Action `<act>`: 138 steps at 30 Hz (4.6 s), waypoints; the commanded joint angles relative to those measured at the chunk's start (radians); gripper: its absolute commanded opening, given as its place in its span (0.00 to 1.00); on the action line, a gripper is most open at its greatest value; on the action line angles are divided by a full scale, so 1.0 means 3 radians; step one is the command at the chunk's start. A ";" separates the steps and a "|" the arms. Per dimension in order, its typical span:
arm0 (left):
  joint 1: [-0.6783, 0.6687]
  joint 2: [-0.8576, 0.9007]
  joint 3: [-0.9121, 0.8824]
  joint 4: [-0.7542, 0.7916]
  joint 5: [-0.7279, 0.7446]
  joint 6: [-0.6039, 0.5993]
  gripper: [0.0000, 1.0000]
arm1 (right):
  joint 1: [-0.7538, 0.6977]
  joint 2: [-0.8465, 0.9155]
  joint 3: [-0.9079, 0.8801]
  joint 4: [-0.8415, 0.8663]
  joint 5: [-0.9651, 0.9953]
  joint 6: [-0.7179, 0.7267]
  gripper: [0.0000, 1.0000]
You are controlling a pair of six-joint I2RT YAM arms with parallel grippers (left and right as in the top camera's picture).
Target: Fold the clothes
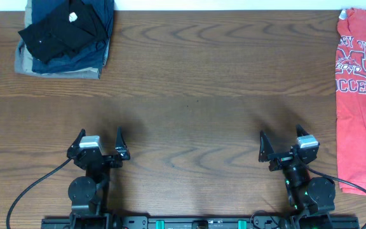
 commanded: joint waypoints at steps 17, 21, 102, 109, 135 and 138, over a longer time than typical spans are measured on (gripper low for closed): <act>0.0015 0.0000 -0.0061 -0.0122 -0.0102 -0.0028 0.98 | 0.0032 -0.0017 -0.0005 -0.0018 0.0029 -0.0033 0.99; 0.0015 0.0000 -0.0061 -0.0122 -0.0102 -0.0028 0.98 | 0.0033 -0.0017 -0.0005 -0.0018 0.0029 -0.0033 0.99; 0.0015 0.0000 -0.0061 -0.0122 -0.0102 -0.0028 0.98 | -0.1961 0.4668 0.4217 -0.0619 0.0083 -0.0272 0.99; 0.0015 0.0000 -0.0061 -0.0122 -0.0102 -0.0028 0.98 | -0.2438 0.5337 0.4400 -0.0762 0.0450 -0.0556 0.99; 0.0015 0.0000 -0.0061 -0.0122 -0.0102 -0.0028 0.98 | -0.3054 0.7510 0.5932 -0.0970 0.0899 -0.0462 0.99; 0.0015 0.0000 -0.0061 -0.0122 -0.0102 -0.0028 0.98 | -0.3140 0.7626 0.5932 -0.0881 0.0605 -0.0291 0.99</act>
